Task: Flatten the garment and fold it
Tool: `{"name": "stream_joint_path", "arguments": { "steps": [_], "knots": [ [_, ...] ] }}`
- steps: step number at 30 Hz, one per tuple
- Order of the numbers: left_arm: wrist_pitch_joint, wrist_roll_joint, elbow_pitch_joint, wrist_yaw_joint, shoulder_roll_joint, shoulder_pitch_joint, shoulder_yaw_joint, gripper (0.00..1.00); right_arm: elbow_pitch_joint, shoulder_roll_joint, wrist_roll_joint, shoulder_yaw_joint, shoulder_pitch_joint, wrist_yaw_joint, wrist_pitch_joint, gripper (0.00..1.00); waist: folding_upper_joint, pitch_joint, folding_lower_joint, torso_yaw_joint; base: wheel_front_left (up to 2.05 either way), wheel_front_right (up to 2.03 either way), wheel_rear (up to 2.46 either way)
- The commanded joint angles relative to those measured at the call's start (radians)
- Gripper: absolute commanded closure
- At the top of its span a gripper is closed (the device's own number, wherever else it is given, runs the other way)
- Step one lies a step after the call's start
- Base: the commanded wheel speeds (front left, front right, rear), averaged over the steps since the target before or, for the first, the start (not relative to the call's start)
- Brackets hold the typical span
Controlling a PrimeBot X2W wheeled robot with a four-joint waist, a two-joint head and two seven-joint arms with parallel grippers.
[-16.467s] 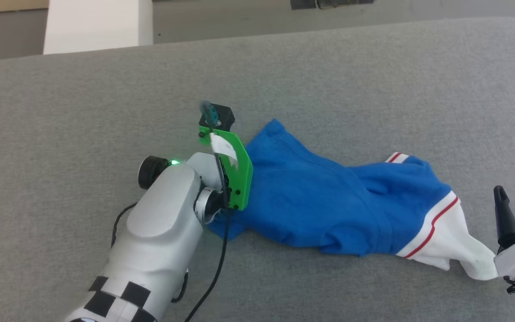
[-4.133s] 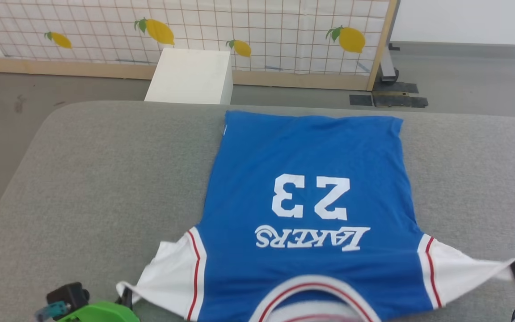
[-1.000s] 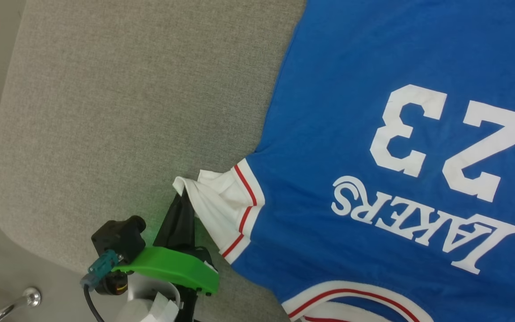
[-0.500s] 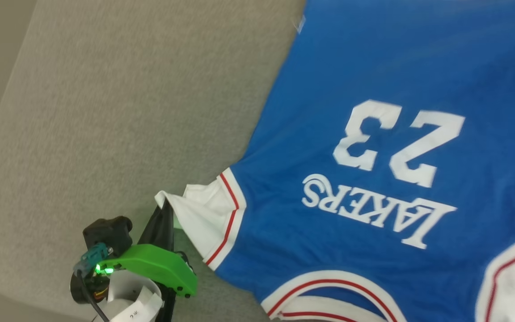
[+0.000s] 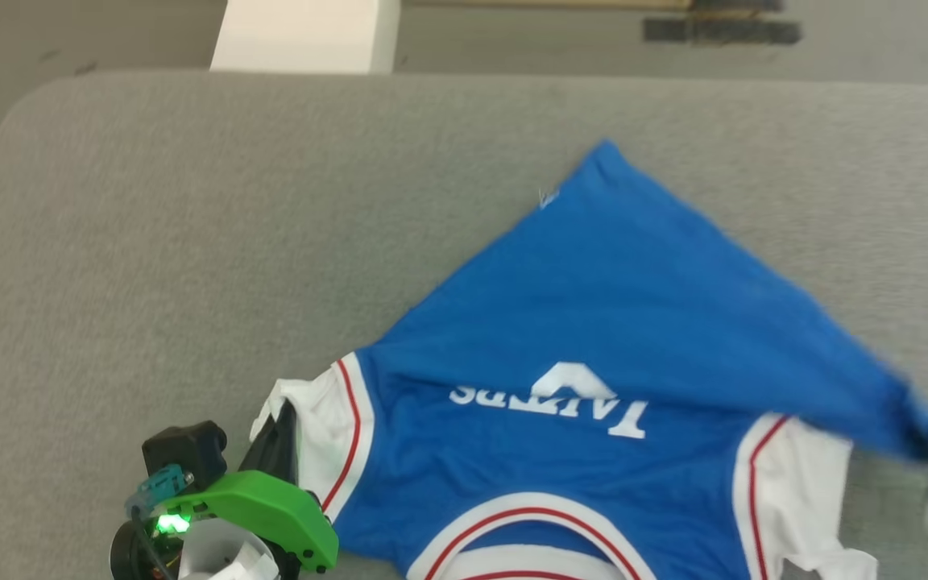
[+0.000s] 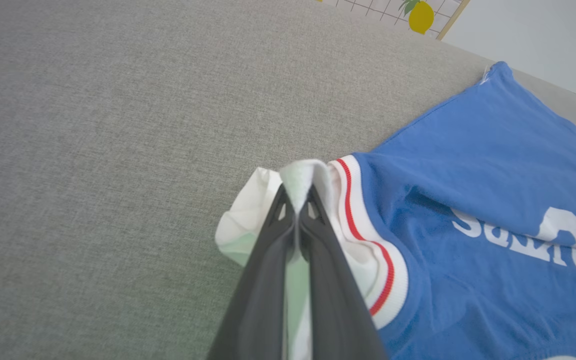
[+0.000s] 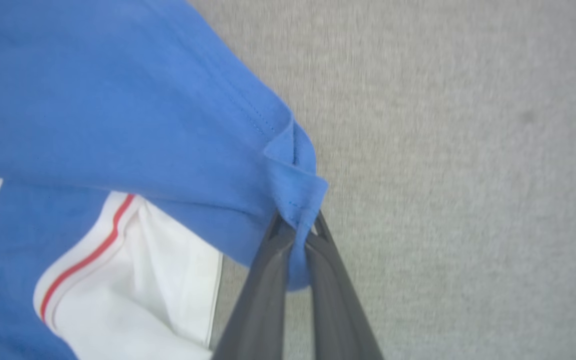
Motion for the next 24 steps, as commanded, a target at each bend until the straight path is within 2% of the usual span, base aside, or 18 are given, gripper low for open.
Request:
{"name": "stream_joint_path", "arguments": {
  "steps": [1, 7, 10, 13, 14, 16, 20, 24],
  "knots": [
    [0.005, -0.013, 0.0, 0.004, 0.007, 0.009, 0.001, 1.0, -0.007, 0.029, 0.005, 0.007, 0.053, -0.002, 0.003, 1.0, 0.0, -0.08, 0.0001, -0.072, 0.0, 0.0, 0.0],
    [0.011, -0.023, 0.012, -0.002, 0.011, 0.02, -0.004, 1.0, 0.037, 0.126, 0.0, 0.089, 0.22, -0.002, -0.012, 1.0, 0.0, -0.108, 0.0001, -0.064, 0.0, 0.0, 0.0],
    [0.013, -0.027, 0.016, -0.003, 0.01, 0.024, -0.008, 1.0, 0.062, 0.159, 0.008, 0.124, 0.263, -0.002, 0.011, 1.0, 0.0, -0.117, 0.0001, -0.057, 0.0, 0.0, 0.0],
    [0.014, -0.03, 0.018, -0.002, 0.01, 0.03, -0.008, 1.0, 0.049, 0.172, 0.011, 0.117, 0.274, -0.002, 0.009, 1.0, 0.0, -0.126, 0.0001, -0.055, 0.0, 0.0, 0.0],
    [0.014, -0.032, 0.018, -0.001, 0.011, 0.032, -0.007, 1.0, 0.035, 0.173, 0.011, 0.106, 0.271, -0.002, -0.005, 0.87, 0.0, -0.13, 0.0001, -0.055, 0.0, 0.0, 0.0],
    [0.014, -0.034, 0.019, 0.002, 0.012, 0.038, -0.006, 1.0, 0.003, 0.177, 0.017, 0.073, 0.261, -0.002, -0.043, 0.0, 0.0, -0.138, 0.0001, -0.057, 0.0, 0.0, 0.0],
    [0.014, -0.039, 0.017, 0.006, 0.015, 0.05, -0.002, 1.0, -0.072, 0.176, 0.058, 0.016, 0.227, -0.002, -0.146, 0.0, 0.0, -0.156, 0.0001, -0.062, 0.0, 0.0, 0.0],
    [0.014, -0.041, 0.009, 0.012, 0.019, 0.059, 0.001, 1.0, -0.156, 0.144, 0.093, 0.0, 0.182, -0.002, -0.294, 0.0, 0.0, -0.167, 0.0001, -0.067, 0.0, 0.0, 0.0]
  ]
}}
